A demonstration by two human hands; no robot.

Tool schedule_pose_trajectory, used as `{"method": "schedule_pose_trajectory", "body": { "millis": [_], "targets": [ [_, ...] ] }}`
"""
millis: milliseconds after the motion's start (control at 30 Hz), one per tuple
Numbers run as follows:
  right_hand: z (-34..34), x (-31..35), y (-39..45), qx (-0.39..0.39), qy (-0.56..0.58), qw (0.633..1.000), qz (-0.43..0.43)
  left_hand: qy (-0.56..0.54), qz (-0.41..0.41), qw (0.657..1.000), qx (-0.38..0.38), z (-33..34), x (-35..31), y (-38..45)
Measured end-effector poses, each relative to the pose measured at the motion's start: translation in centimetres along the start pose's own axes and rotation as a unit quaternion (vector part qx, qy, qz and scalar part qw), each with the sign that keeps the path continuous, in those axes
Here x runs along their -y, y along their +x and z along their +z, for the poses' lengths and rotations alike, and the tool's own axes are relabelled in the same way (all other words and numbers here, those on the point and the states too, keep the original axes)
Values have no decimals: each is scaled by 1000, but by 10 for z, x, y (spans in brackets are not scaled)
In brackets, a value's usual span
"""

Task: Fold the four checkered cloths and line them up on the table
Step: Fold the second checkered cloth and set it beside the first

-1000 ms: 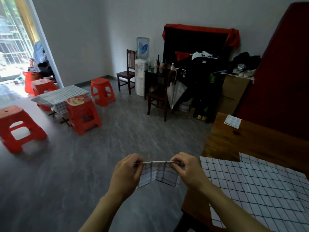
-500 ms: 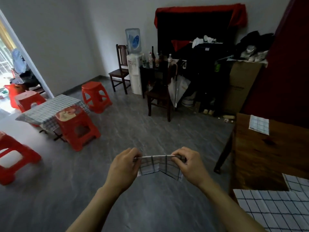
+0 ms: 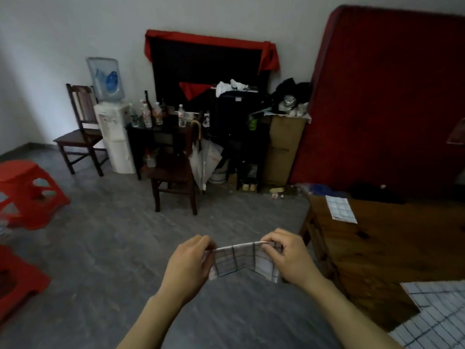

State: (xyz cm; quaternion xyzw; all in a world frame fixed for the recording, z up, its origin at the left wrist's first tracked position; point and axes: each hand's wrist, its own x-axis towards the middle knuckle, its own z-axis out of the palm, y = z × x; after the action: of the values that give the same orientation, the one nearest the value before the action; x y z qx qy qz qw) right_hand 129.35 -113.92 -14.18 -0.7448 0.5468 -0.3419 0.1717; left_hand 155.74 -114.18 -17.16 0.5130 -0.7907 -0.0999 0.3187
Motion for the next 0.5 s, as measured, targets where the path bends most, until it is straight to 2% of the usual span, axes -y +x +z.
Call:
{"method": "schedule_pose_trajectory", "body": {
  "millis": [133,267,500],
  "targets": [
    [5,6,47,-40,-45,998,28,-6,77,997,27,-10,46,75],
    [9,0,78,-78,-66,993,61,-55,102,993,39,-2,66,131],
    [3,-64,120,-128,-62,979,144,-106,147,978,106,61,80,231]
  ]
}}
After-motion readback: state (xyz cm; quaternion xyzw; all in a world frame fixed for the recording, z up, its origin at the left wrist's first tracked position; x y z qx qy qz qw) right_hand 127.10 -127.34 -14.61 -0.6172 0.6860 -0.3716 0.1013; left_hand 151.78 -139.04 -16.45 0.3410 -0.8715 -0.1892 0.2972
